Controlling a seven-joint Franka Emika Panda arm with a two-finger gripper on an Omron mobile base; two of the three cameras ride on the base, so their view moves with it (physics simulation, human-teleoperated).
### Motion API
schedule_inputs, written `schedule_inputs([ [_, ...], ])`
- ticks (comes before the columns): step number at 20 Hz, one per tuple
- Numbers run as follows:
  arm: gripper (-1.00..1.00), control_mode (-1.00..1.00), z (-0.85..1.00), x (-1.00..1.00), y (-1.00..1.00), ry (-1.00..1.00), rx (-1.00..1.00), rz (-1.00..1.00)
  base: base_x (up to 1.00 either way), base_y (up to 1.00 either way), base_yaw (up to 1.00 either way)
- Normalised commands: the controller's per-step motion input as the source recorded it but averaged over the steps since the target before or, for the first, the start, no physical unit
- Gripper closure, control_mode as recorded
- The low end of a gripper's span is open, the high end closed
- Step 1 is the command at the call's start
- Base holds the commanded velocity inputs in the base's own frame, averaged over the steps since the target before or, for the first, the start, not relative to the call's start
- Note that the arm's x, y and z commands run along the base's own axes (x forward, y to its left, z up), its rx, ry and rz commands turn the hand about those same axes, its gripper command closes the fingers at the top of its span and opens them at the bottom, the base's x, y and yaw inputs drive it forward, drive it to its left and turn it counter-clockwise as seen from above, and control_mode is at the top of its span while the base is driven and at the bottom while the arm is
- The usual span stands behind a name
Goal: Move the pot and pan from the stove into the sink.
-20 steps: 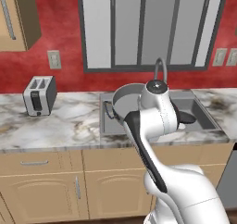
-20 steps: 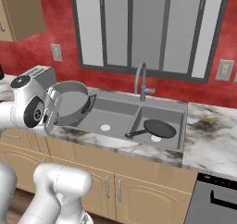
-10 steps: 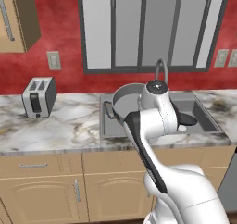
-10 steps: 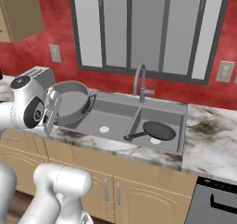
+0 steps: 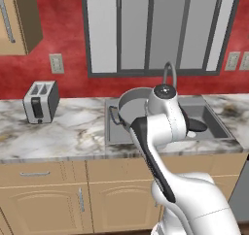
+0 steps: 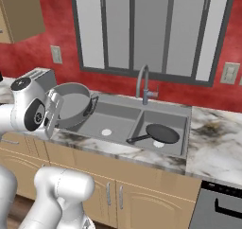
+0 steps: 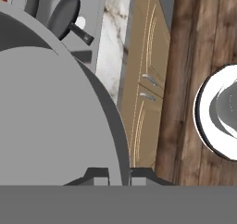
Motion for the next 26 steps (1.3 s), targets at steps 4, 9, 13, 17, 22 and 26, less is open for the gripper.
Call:
schedule_inputs([
  [4, 1.0, -1.0, 0.0, 0.27, -0.1, 0.0, 0.0, 0.0, 0.0, 0.0, 0.0],
  [9, 1.0, -1.0, 0.0, 0.66, -0.11, 0.0, 0.02, 0.0, 0.0, 0.0, 0.0],
  [13, 1.0, -1.0, -0.02, 0.65, -0.1, 0.0, 0.04, 0.0, 0.0, 0.0, 0.0],
  [17, 1.0, -1.0, -0.06, 0.57, -0.01, 0.0, 0.02, 0.0, 0.0, 0.0, 0.0],
  [22, 1.0, -1.0, -0.04, 0.46, 0.0, 0.0, 0.0, -0.01, 0.0, 0.0, 0.0],
  [26, 1.0, -1.0, 0.0, 0.04, 0.0, 0.0, 0.0, 0.0, 0.0, 0.0, 0.0],
])
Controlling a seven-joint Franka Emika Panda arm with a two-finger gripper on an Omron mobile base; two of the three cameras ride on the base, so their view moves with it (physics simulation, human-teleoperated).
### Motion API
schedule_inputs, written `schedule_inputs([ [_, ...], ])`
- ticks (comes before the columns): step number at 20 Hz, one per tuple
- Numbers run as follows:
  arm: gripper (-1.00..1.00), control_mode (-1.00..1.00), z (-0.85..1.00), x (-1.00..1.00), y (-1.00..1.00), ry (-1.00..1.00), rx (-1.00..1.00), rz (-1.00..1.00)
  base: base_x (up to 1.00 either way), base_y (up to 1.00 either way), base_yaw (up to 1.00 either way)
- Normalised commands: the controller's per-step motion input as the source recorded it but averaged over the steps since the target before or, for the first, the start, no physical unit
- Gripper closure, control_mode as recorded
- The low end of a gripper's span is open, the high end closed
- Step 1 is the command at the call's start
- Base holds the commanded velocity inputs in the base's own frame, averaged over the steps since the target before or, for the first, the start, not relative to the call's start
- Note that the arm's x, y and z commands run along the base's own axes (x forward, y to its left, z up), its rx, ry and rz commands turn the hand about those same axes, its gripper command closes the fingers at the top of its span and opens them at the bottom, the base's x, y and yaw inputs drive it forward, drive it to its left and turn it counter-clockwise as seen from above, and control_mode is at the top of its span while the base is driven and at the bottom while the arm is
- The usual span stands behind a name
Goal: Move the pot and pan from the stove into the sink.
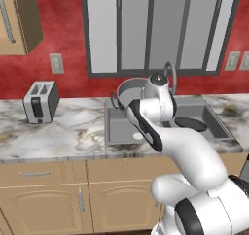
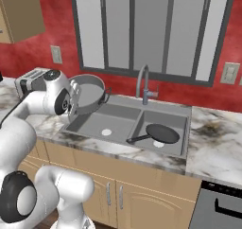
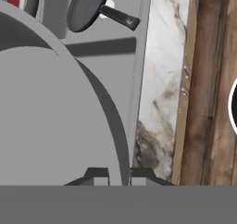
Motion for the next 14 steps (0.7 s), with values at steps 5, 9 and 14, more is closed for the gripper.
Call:
schedule_inputs([
  [5, 1.0, -1.0, -0.07, 0.0, 0.0, 0.0, 0.0, 0.0, 0.0, 0.0, 0.0],
  [9, 1.0, -1.0, -0.22, 0.02, -0.02, 0.0, 0.0, 0.0, 0.0, 0.0, 0.0],
  [14, 1.0, -1.0, -0.26, 0.09, -0.05, 0.0, 0.0, 0.0, 0.0, 0.0, 0.0],
])
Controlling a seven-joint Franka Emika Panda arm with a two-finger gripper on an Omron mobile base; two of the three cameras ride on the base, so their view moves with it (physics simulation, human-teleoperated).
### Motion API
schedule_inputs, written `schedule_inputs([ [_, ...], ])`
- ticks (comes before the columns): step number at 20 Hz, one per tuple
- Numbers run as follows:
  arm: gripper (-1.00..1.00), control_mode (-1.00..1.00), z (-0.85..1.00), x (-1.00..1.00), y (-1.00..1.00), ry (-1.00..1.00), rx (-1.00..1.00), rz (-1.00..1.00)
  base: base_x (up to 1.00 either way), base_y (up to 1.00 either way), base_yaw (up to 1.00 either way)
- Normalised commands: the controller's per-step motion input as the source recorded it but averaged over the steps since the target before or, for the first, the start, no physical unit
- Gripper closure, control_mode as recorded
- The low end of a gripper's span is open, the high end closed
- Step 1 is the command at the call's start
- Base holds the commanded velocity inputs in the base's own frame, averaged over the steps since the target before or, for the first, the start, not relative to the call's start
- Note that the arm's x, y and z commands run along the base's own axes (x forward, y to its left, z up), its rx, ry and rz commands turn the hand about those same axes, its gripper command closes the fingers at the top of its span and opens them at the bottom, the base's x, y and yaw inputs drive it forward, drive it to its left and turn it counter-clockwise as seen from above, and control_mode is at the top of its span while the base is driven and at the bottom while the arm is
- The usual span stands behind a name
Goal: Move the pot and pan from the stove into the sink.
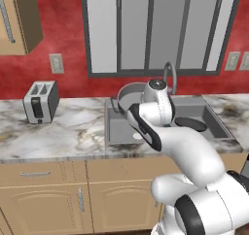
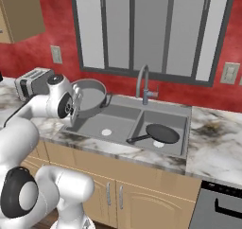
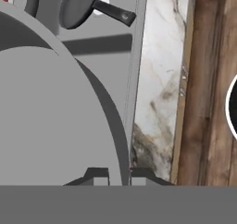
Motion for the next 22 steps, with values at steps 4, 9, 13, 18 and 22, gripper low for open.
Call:
schedule_inputs([
  [4, 1.0, -1.0, -0.29, 0.11, -0.08, 0.0, 0.0, -0.01, 0.0, 0.0, 0.0],
  [9, 1.0, -1.0, -0.29, 0.25, -0.05, 0.0, 0.0, -0.02, 0.0, 0.0, 0.0],
  [13, 1.0, -1.0, -0.27, 0.34, -0.04, 0.0, 0.0, -0.03, 0.0, 0.0, 0.0],
  [18, 1.0, -1.0, -0.28, 0.36, -0.05, 0.0, 0.0, -0.04, 0.0, 0.0, 0.0],
  [22, 1.0, -1.0, -0.28, 0.34, -0.06, 0.01, 0.0, -0.04, 0.0, 0.0, 0.0],
])
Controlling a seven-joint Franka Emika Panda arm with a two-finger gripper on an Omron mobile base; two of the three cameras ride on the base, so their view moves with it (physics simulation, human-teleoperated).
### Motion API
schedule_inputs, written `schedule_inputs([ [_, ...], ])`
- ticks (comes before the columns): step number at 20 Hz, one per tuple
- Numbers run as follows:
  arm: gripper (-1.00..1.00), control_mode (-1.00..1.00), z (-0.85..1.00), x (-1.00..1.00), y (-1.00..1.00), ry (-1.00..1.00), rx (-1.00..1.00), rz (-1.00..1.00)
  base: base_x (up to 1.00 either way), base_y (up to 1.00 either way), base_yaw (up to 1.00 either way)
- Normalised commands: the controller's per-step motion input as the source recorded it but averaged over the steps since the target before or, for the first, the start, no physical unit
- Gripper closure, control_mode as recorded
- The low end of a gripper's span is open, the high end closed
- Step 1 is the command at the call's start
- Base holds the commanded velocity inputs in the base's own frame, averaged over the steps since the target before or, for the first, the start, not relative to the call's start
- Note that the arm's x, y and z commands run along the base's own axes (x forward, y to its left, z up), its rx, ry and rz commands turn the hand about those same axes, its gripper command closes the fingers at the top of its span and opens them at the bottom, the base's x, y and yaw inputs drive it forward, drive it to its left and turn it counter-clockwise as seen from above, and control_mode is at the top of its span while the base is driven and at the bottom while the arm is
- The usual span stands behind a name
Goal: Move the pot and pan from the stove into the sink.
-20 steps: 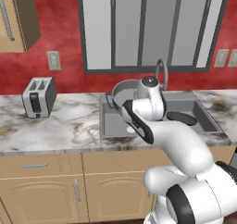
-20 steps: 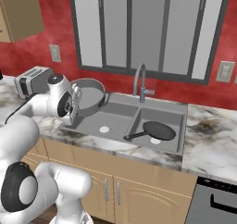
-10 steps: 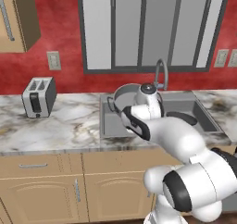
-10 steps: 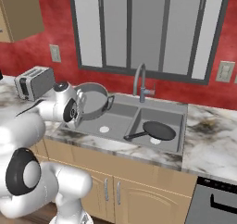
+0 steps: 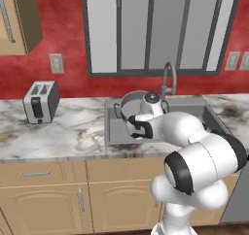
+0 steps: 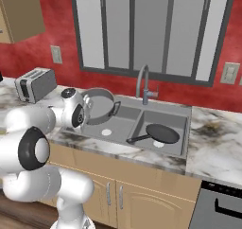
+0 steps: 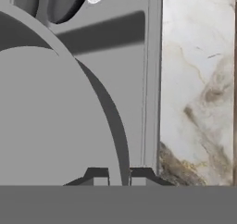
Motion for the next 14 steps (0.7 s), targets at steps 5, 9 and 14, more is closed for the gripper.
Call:
schedule_inputs([
  [5, 1.0, -1.0, -0.25, 0.34, -0.07, 0.01, 0.0, -0.05, 0.0, 0.0, 0.0],
  [9, 1.0, -1.0, -0.18, 0.31, -0.05, 0.0, 0.0, -0.06, 0.0, 0.0, 0.0],
  [14, 1.0, -1.0, -0.08, 0.2, 0.0, 0.0, 0.0, -0.04, 0.0, 0.0, 0.0],
])
